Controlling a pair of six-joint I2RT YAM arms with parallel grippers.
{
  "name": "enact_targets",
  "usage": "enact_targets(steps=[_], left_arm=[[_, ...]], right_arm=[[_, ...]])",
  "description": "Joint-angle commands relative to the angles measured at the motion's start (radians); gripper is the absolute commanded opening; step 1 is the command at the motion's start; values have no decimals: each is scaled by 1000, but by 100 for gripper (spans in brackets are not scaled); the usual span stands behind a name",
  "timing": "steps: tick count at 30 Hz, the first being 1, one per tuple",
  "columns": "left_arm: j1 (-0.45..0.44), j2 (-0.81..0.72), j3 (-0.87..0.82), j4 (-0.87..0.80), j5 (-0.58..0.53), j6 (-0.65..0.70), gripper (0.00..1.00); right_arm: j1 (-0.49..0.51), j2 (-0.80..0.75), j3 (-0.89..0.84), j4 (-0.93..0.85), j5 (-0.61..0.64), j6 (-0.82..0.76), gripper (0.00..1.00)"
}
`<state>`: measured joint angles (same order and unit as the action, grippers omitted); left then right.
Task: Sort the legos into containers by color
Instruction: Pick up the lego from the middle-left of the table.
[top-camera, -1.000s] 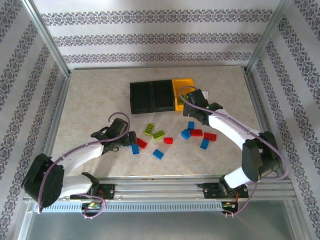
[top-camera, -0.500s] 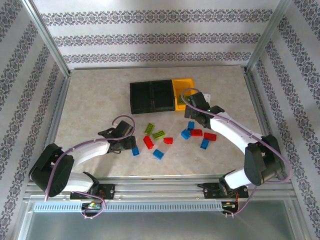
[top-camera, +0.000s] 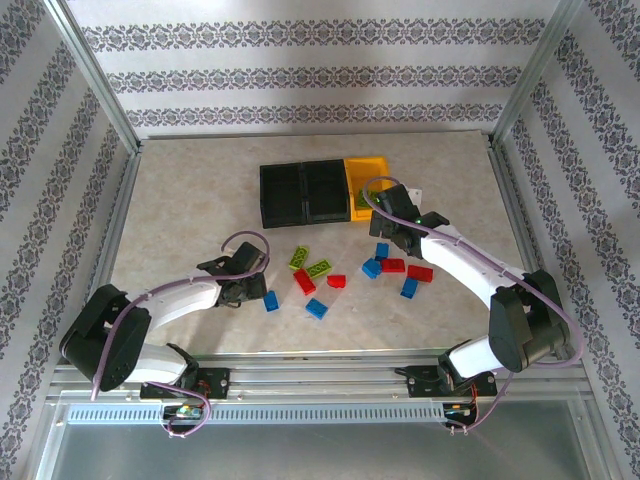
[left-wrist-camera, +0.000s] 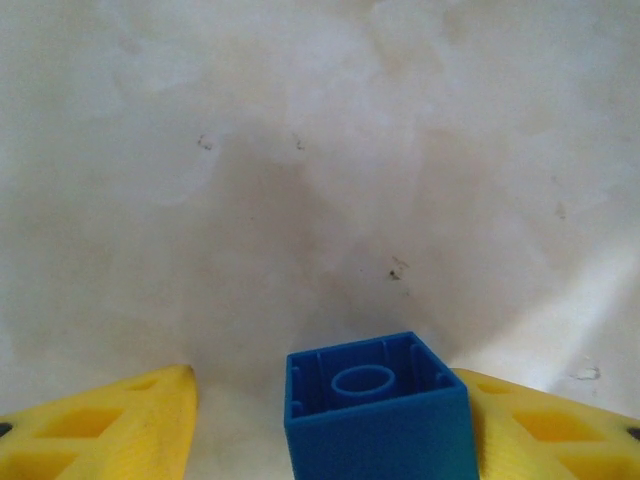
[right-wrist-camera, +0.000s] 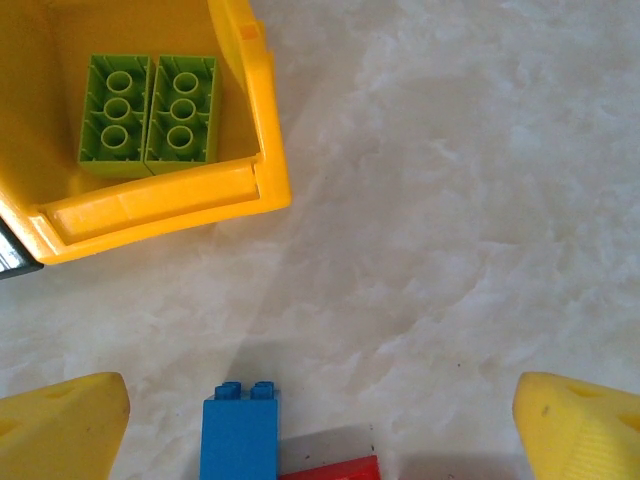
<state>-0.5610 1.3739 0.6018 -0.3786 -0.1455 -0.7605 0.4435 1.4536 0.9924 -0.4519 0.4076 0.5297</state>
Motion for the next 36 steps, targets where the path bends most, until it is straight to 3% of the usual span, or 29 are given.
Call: enact_targets(steps=[1,12,18,36], left_arm=[[12,26,13,1,-14,5,61],[41,75,28,17,-13,22,61],[58,76,43,27,-12,38,50],[88,88,76,22,-32,70,50]], right_arm=[[14,-19,-2,-14,28,27,98],[14,-4,1,-14,28,33,98],[14,9,11,-16,22,39,98],[14,16,28,-16,8,39,98]])
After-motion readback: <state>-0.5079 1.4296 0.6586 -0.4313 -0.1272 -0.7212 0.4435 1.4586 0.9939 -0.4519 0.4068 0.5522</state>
